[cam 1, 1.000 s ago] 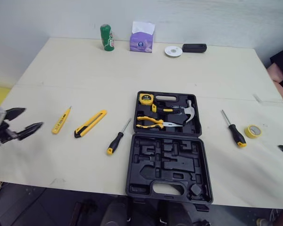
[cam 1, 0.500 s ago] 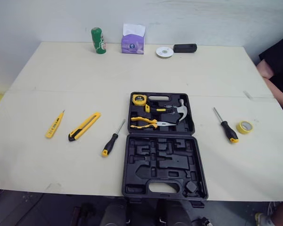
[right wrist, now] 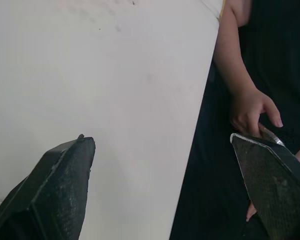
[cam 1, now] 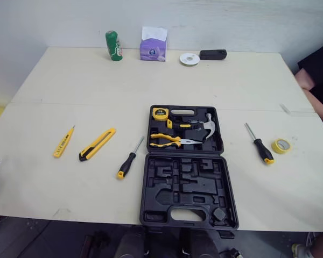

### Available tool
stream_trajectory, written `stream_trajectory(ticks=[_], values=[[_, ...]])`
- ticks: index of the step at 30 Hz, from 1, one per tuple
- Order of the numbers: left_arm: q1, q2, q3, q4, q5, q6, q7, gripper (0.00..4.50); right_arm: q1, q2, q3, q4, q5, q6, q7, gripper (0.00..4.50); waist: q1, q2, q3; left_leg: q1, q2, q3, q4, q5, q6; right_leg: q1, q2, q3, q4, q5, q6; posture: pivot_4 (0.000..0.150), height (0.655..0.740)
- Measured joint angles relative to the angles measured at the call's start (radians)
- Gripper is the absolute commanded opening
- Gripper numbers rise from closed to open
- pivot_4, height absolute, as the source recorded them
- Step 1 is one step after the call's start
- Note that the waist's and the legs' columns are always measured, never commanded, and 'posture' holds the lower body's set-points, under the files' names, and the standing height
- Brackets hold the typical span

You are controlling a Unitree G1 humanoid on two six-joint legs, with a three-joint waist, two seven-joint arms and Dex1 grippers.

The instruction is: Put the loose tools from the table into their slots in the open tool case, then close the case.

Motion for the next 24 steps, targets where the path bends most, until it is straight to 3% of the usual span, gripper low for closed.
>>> stream_trajectory(ticks=[5, 8, 13, 17, 24], values=[[-0.011, -0.032, -0.027, -0.073, -0.01, 0.012, -0.041, 4.45, -0.023, 0.027, 0.0, -0.133, 0.088, 0.062, 0.044, 4.5, -0.003, 0.0, 0.0, 0.001, 0.001, 0.0, 0.0, 0.0, 0.0, 0.0, 0.001, 0.001, 0.0, 0.0, 0.0, 0.15, 0.74], [-0.01, -0.059, -0.034, -0.184, -0.029, 0.047, -0.049, 4.45, -0.032, 0.072, 0.004, -0.296, 0.21, 0.189, 0.085, 4.5, 0.0, 0.0, 0.0, 0.0, 0.001, 0.0, -0.001, 0.0, 0.0, -0.001, 0.001, 0.001, 0.0, 0.0, 0.0, 0.15, 0.74], [0.03, -0.127, -0.059, -0.455, -0.073, 0.169, -0.025, 4.45, -0.108, 0.136, 0.041, -0.461, 0.318, 0.202, 0.132, 4.5, 0.002, 0.0, 0.0, 0.0, 0.001, 0.002, 0.0, 0.0, 0.0, 0.0, 0.001, 0.002, 0.0, 0.0, 0.0, 0.15, 0.74], [0.094, -0.199, -0.069, -0.791, -0.163, 0.412, 0.069, 4.45, -0.175, 0.156, 0.115, -0.532, 0.37, 0.195, 0.207, 4.5, 0.001, -0.001, 0.0, 0.0, 0.001, 0.002, 0.0, 0.001, 0.001, 0.0, 0.001, 0.003, 0.0, 0.0, 0.001, 0.15, 0.74], [0.111, -0.204, -0.115, -1.259, -0.375, 0.896, 0.246, 4.45, -0.298, 0.23, 0.244, -0.62, 0.43, 0.174, 0.271, 4.5, 0.004, -0.002, 0.0, 0.001, 0.003, 0.002, 0.0, 0.003, 0.001, 0.0, 0.009, 0.009, 0.0, 0.001, 0.001, 0.15, 0.74]])
